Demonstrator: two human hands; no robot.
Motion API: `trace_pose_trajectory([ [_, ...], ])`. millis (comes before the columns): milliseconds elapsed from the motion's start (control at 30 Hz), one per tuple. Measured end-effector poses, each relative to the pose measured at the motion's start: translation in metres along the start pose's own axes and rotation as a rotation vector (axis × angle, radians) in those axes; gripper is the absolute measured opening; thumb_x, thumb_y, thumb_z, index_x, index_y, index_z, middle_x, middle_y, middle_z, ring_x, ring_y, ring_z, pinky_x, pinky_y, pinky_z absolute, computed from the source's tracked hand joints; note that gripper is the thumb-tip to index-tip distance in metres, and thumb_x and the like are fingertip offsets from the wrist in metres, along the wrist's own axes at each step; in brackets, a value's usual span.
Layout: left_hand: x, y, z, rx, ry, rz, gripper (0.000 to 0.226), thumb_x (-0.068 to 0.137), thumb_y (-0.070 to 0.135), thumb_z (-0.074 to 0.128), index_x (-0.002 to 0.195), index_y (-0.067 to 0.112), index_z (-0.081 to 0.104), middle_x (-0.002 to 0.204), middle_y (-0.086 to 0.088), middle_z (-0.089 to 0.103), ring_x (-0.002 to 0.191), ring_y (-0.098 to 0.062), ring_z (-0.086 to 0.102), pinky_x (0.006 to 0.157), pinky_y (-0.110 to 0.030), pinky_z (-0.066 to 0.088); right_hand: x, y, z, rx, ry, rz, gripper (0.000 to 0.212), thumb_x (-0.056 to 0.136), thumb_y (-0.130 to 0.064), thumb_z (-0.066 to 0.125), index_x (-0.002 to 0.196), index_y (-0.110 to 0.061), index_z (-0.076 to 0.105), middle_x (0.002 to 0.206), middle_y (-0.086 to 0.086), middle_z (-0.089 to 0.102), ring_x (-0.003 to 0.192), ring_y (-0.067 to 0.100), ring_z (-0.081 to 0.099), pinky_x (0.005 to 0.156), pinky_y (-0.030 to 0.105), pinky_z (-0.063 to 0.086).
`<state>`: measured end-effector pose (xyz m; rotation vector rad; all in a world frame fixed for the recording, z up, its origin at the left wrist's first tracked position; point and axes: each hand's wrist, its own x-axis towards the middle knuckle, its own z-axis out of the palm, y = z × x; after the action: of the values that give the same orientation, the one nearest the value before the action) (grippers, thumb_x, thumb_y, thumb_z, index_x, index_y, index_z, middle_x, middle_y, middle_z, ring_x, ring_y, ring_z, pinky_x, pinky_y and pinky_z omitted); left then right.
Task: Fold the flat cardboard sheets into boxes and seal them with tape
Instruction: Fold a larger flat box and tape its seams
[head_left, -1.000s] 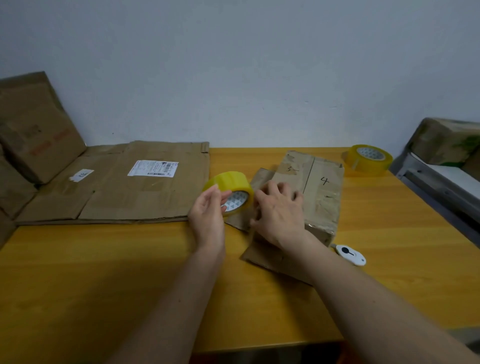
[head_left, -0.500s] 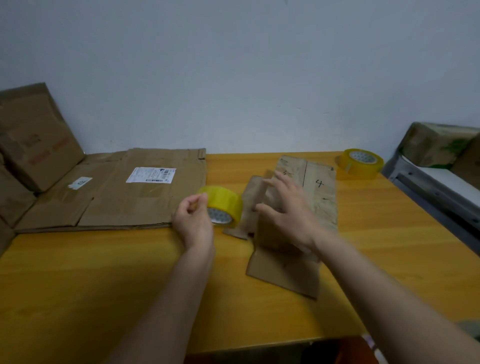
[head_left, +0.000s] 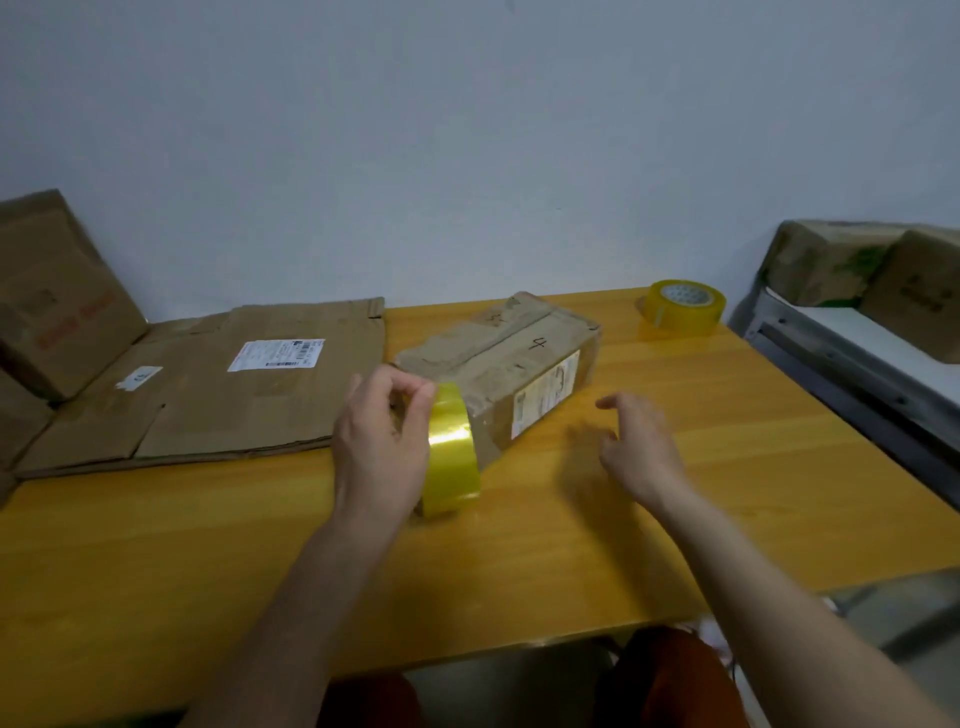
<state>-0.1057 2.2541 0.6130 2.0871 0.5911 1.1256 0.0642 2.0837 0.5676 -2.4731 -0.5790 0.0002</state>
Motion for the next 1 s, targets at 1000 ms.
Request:
trace_pose_trajectory([
  [1000,-0.033,0.01,0.079,-0.321,-0.301,-0.391,0.02,0.088,0.03,0.064,0.069,0.03,0.059,0.151,-0.001,0.038,0.142,-0.014,0.026,0.106,-0.036,0.033,0.135,0.014,0.001,0.34,0.196,0.119,0.022,0.09,-0.021,0.058,0.11,-0.011,0.06,0.126,0.016,0.042,0.113,0.033,0.05,0.104,0.037,0.038],
])
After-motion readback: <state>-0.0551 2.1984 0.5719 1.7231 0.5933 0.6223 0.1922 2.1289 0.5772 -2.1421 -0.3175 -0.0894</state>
